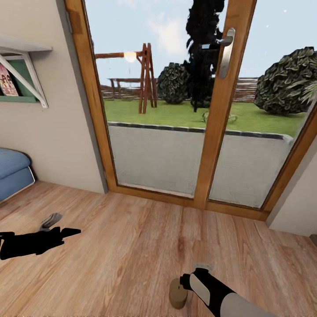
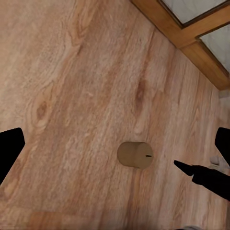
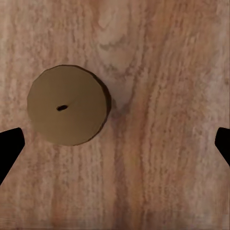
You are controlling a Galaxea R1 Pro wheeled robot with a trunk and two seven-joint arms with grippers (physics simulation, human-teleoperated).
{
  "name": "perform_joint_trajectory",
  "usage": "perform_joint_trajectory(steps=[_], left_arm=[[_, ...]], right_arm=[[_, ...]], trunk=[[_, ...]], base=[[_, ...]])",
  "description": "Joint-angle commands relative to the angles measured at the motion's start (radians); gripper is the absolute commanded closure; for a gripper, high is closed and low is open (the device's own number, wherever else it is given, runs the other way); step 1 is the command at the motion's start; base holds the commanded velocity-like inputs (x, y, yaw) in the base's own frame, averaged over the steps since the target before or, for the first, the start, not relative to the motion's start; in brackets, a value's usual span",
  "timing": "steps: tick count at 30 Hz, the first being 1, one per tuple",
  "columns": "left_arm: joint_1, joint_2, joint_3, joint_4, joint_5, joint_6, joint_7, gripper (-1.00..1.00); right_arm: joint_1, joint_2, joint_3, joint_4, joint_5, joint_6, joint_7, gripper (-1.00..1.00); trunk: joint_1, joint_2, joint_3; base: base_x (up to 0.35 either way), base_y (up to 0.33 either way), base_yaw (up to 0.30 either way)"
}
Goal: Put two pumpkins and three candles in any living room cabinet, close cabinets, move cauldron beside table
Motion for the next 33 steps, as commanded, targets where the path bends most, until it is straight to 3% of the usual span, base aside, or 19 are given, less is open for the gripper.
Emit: perform_joint_trajectory(steps=[1,8,14,33], left_arm=[[-0.001,0.001,-0.001,-0.001,0.012,0.001,0.010,-1.00],[0.000,0.002,-0.002,-0.001,0.014,0.001,0.010,-1.00],[0.000,0.001,-0.002,0.001,0.014,0.001,0.010,-1.00],[0.000,0.001,-0.001,0.002,0.014,0.001,0.010,-1.00]], right_arm=[[-0.001,0.000,0.009,-0.002,-0.003,0.003,0.011,-1.00],[-0.001,0.001,0.014,-0.002,0.007,0.001,0.088,-1.00],[-0.001,0.001,0.017,-0.002,0.008,-0.002,0.092,-1.00],[-0.001,0.003,0.021,-0.002,0.009,-0.036,0.092,-1.00]], trunk=[[0.000,-0.001,-0.005],[0.003,-0.002,-0.032],[0.005,-0.003,-0.044],[0.013,-0.007,-0.113]], base=[[0.000,0.000,0.000],[0.000,0.000,0.000],[0.000,0.000,0.000],[0.000,0.000,0.000]])
